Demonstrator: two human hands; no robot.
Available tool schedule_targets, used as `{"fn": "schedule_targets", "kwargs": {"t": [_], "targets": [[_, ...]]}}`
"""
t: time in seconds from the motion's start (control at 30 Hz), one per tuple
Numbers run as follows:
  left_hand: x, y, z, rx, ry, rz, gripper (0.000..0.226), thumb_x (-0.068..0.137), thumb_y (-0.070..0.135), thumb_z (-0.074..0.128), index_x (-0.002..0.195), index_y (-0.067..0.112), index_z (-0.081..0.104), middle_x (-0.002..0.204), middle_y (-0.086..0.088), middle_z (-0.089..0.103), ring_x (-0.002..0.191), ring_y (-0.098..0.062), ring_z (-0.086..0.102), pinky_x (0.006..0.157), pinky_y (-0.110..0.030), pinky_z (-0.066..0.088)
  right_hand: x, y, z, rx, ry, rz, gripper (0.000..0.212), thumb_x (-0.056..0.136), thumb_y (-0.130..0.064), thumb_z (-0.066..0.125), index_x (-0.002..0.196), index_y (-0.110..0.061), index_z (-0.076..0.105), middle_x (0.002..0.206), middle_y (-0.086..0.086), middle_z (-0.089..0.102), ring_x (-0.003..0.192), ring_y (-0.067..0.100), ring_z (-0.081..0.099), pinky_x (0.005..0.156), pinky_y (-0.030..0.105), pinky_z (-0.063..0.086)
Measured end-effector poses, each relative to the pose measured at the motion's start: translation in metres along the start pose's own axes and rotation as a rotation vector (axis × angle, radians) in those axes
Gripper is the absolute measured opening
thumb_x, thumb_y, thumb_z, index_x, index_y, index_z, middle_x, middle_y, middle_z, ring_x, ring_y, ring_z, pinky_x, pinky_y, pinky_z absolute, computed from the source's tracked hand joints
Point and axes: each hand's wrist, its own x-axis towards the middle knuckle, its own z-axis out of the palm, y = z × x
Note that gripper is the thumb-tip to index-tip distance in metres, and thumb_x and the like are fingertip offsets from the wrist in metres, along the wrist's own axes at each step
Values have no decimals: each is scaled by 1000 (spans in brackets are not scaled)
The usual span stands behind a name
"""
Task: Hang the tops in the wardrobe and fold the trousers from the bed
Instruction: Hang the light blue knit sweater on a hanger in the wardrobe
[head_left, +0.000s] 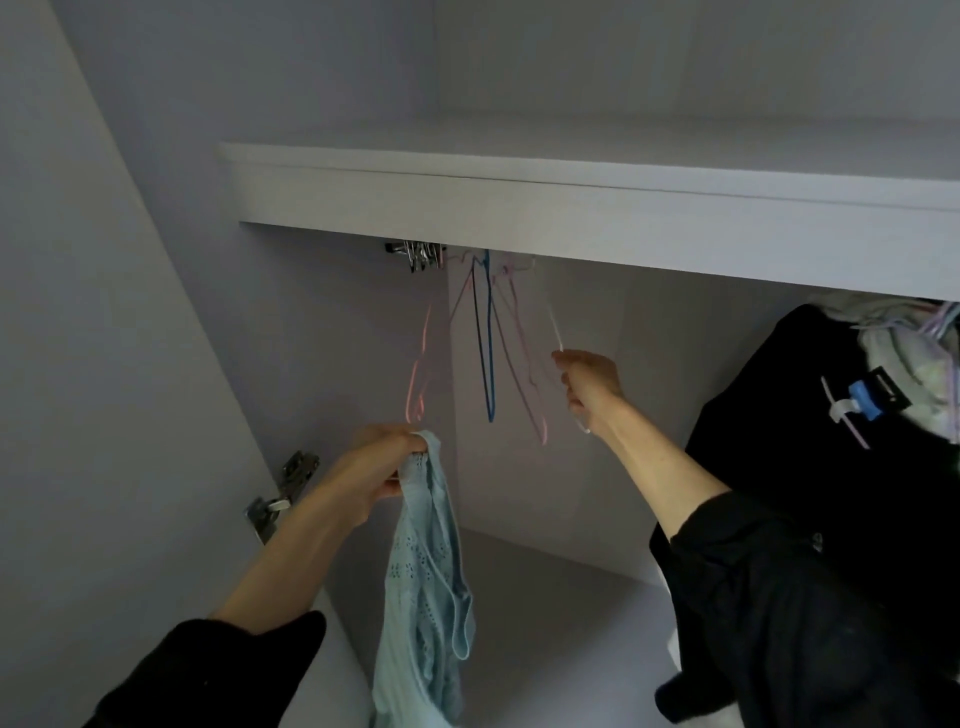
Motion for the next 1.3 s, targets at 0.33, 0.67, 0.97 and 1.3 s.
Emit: {"fn": "schedule_targets", "kwargs": {"t": [0.33, 0.67, 0.97, 1.3], "targets": [[1, -5, 7, 75, 145, 100, 15, 85, 1, 57, 77, 11, 63, 78, -11, 65, 71, -21, 63, 64, -30, 53, -22, 33, -39, 45, 154, -217, 23, 87, -6, 49, 67, -17, 44, 64, 2, 41, 53, 13, 33, 47, 22, 27], [-8, -19, 32, 103, 70, 52, 13, 85, 3, 55, 72, 6, 58, 67, -11, 63, 52, -18, 62, 41, -20, 49, -79, 112, -105, 97, 73, -117, 39, 86, -34, 63, 58, -10, 50, 49, 5, 45, 44, 14, 46, 52, 25, 42], [-13, -33, 58, 149, -69, -18, 8, 82, 5, 58, 79, 4, 66, 63, -6, 68, 54, -13, 66, 44, -20, 49, -85, 135, -120, 7, 93, 94, 22, 100, -26, 43, 106, -12, 59, 57, -5, 34, 40, 2, 33, 34, 11, 25], [9, -69, 64, 98, 71, -118, 12, 84, 5, 55, 73, 9, 58, 66, -10, 59, 59, -21, 56, 55, -25, 46, -114, 138, -160, -390, -146, 23, 22, 95, -4, 48, 95, -4, 70, 61, -4, 52, 60, 3, 46, 54, 9, 36]]}}
